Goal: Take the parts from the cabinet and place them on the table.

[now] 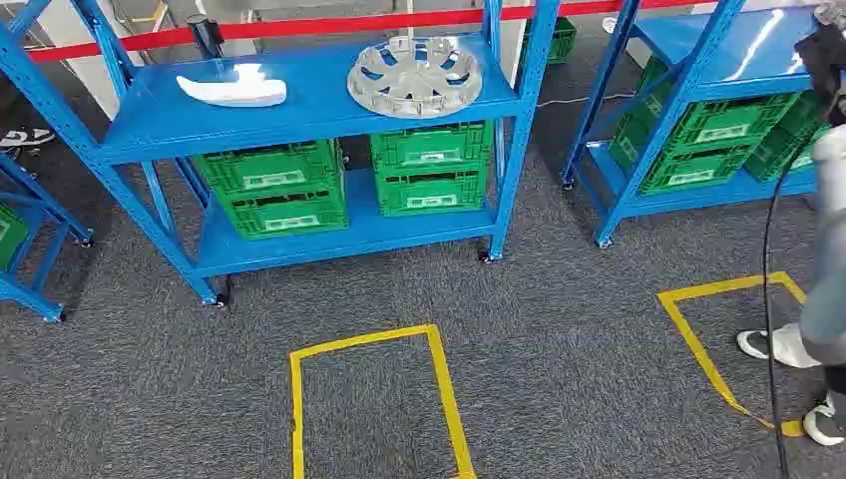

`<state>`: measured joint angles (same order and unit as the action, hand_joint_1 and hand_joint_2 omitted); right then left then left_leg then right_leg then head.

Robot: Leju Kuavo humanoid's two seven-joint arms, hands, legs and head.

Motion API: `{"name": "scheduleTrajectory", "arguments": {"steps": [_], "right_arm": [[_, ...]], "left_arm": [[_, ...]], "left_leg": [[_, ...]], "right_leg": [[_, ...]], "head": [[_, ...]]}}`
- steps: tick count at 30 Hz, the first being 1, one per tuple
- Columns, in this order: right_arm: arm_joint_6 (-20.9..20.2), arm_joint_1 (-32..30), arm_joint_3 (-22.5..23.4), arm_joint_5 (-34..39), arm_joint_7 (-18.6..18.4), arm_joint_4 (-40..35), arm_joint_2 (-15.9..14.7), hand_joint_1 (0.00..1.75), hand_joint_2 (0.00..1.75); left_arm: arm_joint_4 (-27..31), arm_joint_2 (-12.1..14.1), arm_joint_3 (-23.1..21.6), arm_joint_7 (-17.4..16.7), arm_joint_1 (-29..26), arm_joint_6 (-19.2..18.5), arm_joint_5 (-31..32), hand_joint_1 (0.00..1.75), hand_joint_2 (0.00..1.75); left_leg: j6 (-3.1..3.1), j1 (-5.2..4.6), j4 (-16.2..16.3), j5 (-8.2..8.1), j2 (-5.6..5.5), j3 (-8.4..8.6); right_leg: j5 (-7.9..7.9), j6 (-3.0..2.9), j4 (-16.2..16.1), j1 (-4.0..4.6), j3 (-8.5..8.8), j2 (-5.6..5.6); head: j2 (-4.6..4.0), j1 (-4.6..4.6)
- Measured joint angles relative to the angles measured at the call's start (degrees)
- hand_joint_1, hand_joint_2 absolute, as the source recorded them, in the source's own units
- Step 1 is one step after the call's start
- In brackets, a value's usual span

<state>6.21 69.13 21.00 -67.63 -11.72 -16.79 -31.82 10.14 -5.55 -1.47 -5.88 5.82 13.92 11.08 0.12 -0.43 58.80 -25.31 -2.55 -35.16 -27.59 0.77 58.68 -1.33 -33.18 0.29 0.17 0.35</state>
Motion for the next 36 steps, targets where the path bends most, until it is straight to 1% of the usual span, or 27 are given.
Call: {"name": "scheduleTrajectory", "arguments": {"steps": [3,8,12,15,19,22,25,31,34,36], "right_arm": [[0.09,0.37,-0.11,-0.18,-0.04,0.0,1.42,0.0,0.0],[0.24,0.73,-1.01,-2.12,-1.25,0.0,5.2,0.0,0.0],[0.26,1.15,-2.34,-4.24,-1.97,0.0,9.31,0.0,0.0],[-0.13,1.3,-3.98,-6.23,-1.81,0.0,13.51,0.0,0.0],[-0.74,1.66,-7.58,-9.63,-2.95,0.0,21.01,0.0,0.0],[-0.7,1.65,-10.17,-11.1,-3.37,0.02,25.71,0.0,0.0],[-0.68,1.62,-11.62,-11.76,-3.54,0.09,29.41,0.0,0.0],[-0.63,1.49,-12.76,-11.98,-3.45,0.09,34.08,0.0,0.0],[-0.37,1.28,-12.98,-12.02,-3.34,0.09,35.89,0.0,0.0],[-0.35,1.09,-13.18,-12.02,-3.56,0.09,36.59,0.0,0.0]], "left_arm": [[-0.02,-0.09,-0.63,-0.61,0.17,0.0,0.72,0.0,0.0],[-0.02,-0.28,-1.09,-1.2,0.57,0.02,1.2,0.0,0.0],[-0.02,-0.42,-1.11,-1.09,0.6,0.17,1.09,0.0,0.0],[-0.04,-0.57,-1.11,-1.25,0.6,0.52,0.9,0.0,0.0],[-0.24,-0.9,-1.11,-2.47,-0.12,0.55,1.2,0.0,0.0],[-0.28,-1.11,-1.25,-2.6,-0.44,0.55,1.81,0.0,0.0],[-0.26,-1.22,-1.57,-2.1,-0.31,0.65,2.19,0.0,0.0],[-0.11,-1.46,-1.62,0.96,0.9,1.53,1.79,0.0,0.0],[-0.11,-1.66,-1.62,1.31,1.16,1.77,1.64,0.0,0.0],[-0.11,-1.77,-1.62,1.47,1.15,1.84,1.64,0.0,0.0]], "left_leg": [[0.0,0.0,-0.01,0.0,0.04,-0.01],[-0.01,0.01,-0.01,0.01,0.2,0.03],[-0.04,0.04,-0.02,0.02,0.27,0.03],[-0.05,0.07,-0.03,0.02,0.41,0.05],[-0.11,0.14,-0.04,0.05,0.49,0.08],[-0.17,0.21,-0.04,0.09,0.34,0.04],[-0.17,0.24,-0.04,0.09,0.32,0.02],[-0.18,0.24,-0.03,0.09,0.33,-0.02],[-0.18,0.24,-0.02,0.09,0.34,-0.02],[-0.18,0.24,-0.02,0.09,0.32,-0.02]], "right_leg": [[0.0,0.0,0.0,0.01,0.01,0.02],[0.03,-0.02,0.01,0.03,-0.03,0.14],[0.06,-0.08,0.04,0.08,-0.03,0.19],[0.07,-0.09,0.07,0.11,-0.06,0.35],[0.07,-0.1,0.09,0.16,-0.15,0.55],[0.06,-0.13,0.09,0.22,-0.17,0.35],[0.06,-0.13,0.09,0.25,-0.17,0.33],[0.06,-0.13,0.09,0.23,-0.17,0.32],[0.08,-0.15,0.08,0.23,-0.18,0.36],[0.08,-0.15,0.08,0.23,-0.19,0.35]], "head": [[0.0,0.0],[0.0,0.0],[0.0,0.0],[0.0,0.0],[0.0,0.0],[0.0,0.0],[-0.02,-0.02],[-0.02,0.0],[0.0,0.0],[-0.02,0.0]]}}
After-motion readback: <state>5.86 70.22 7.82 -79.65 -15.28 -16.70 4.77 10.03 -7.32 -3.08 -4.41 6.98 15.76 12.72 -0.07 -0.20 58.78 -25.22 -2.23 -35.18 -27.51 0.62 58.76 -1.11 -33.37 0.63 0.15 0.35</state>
